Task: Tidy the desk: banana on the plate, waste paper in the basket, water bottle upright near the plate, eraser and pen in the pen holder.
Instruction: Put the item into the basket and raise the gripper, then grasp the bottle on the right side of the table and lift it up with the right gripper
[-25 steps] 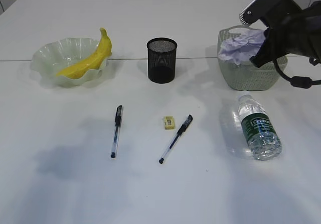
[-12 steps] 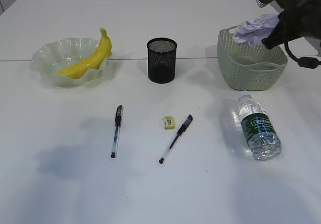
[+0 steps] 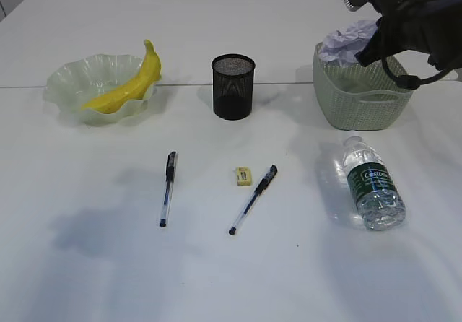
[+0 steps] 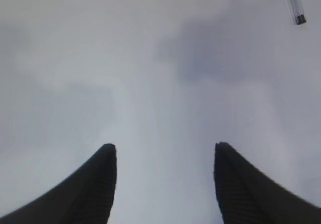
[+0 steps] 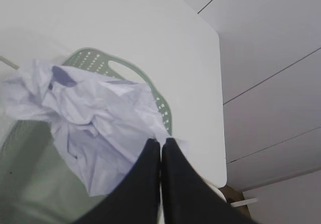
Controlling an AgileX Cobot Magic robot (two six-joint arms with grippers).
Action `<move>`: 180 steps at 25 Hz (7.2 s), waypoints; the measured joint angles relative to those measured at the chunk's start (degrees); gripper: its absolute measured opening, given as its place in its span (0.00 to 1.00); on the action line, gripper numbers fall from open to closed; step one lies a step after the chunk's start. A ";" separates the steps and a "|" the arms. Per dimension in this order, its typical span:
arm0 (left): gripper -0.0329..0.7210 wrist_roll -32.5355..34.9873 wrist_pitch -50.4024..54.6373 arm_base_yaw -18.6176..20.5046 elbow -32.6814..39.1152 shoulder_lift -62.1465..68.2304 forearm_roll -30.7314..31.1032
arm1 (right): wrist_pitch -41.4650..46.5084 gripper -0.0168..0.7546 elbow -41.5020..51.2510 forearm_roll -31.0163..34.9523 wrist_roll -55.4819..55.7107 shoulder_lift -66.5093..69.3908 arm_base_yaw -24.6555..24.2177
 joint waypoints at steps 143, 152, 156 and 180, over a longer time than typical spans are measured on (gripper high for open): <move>0.62 8.30 -0.17 0.00 0.00 0.00 -10.40 | 65.61 0.49 10.85 -46.62 77.77 -20.82 12.44; 0.62 8.42 -0.81 0.00 0.00 0.00 -10.40 | 65.78 0.49 7.04 -52.50 82.53 -17.15 16.25; 0.62 8.42 -0.92 0.00 0.00 0.00 -10.40 | 65.78 0.49 5.23 -55.84 87.34 -15.38 17.76; 0.62 8.42 -1.87 0.00 0.00 0.00 -10.40 | 64.03 0.66 2.03 -66.87 101.12 -9.20 -3.04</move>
